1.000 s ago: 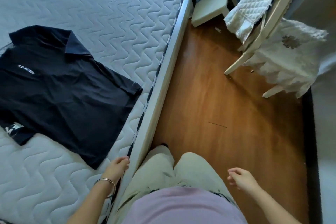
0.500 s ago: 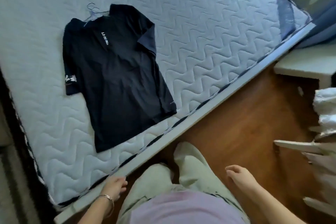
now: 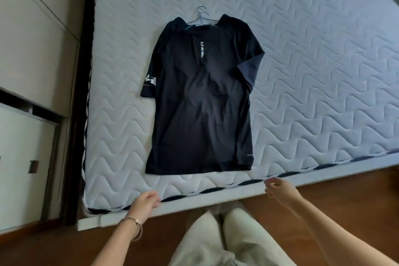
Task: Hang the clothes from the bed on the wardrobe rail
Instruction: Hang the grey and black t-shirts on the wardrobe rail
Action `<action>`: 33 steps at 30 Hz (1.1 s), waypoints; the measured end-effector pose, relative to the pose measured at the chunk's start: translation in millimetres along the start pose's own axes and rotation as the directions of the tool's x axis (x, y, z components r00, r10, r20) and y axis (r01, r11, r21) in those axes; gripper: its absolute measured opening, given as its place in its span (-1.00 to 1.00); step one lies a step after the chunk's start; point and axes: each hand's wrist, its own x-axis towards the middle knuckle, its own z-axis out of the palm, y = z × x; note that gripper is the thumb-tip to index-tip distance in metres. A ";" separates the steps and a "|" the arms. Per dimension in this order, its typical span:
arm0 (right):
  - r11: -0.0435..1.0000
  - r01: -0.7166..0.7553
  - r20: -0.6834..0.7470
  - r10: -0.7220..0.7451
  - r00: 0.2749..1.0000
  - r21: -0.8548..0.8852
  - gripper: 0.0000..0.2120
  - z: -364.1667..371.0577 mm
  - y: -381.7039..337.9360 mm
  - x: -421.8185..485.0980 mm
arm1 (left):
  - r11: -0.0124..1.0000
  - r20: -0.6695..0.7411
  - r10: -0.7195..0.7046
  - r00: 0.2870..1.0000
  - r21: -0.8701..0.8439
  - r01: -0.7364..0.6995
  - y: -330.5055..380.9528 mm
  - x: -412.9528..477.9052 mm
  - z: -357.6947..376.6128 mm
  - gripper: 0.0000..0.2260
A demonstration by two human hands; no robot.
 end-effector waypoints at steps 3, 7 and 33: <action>0.996 0.085 0.020 -0.084 0.996 -0.034 -0.77 2.5 -50.5 16.1 | 0.999 -0.037 0.046 0.998 0.002 -0.046 32.3 23.9 -2.6 -0.75; 0.989 0.115 0.017 -0.114 0.993 -0.089 -0.72 -3.8 -91.7 61.1 | 0.994 -0.004 0.069 0.998 0.084 -0.069 76.1 71.4 10.8 -0.69; 0.657 0.601 -0.235 -0.740 0.631 -0.456 -0.58 -116.6 -483.5 494.8 | 0.244 0.007 0.824 0.566 0.898 -0.367 434.4 461.3 126.2 -0.45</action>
